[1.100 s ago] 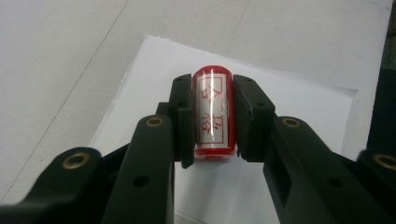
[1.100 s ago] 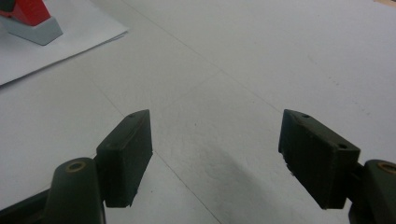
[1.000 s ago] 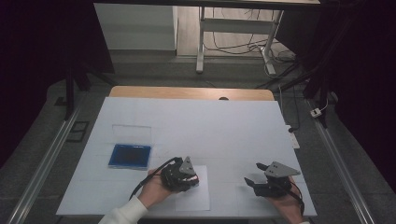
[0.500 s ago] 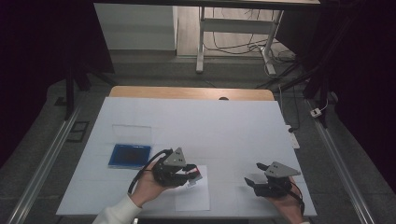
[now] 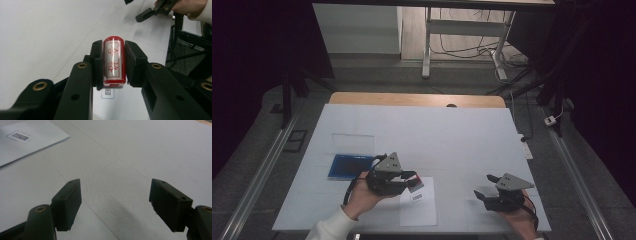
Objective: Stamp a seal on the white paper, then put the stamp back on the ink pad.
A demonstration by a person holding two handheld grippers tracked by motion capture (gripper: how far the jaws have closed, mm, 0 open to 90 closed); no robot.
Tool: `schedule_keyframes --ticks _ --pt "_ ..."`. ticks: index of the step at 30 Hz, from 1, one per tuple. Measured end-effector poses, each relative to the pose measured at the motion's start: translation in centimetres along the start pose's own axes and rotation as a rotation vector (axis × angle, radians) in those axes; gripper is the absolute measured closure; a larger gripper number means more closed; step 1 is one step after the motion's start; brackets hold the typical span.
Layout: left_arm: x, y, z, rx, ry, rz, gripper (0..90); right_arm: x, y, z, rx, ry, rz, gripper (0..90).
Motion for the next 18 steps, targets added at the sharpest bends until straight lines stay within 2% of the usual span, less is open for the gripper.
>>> schedule_keyframes --ticks 18 --pt "-1.9 3.5 0.7 0.044 0.045 -0.055 69.9 0.1 0.0 0.1 -0.005 -0.003 0.007 25.2"
Point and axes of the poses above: each handheld gripper's, and its own axes: y roughly backward along the jaws, z roughly out of its underside, x roughly to its right, the point moved 6 cm from there along -y, roughly forward along the jaws, and after that the axes turned 13 degrees about z, right-handed, at the moved point
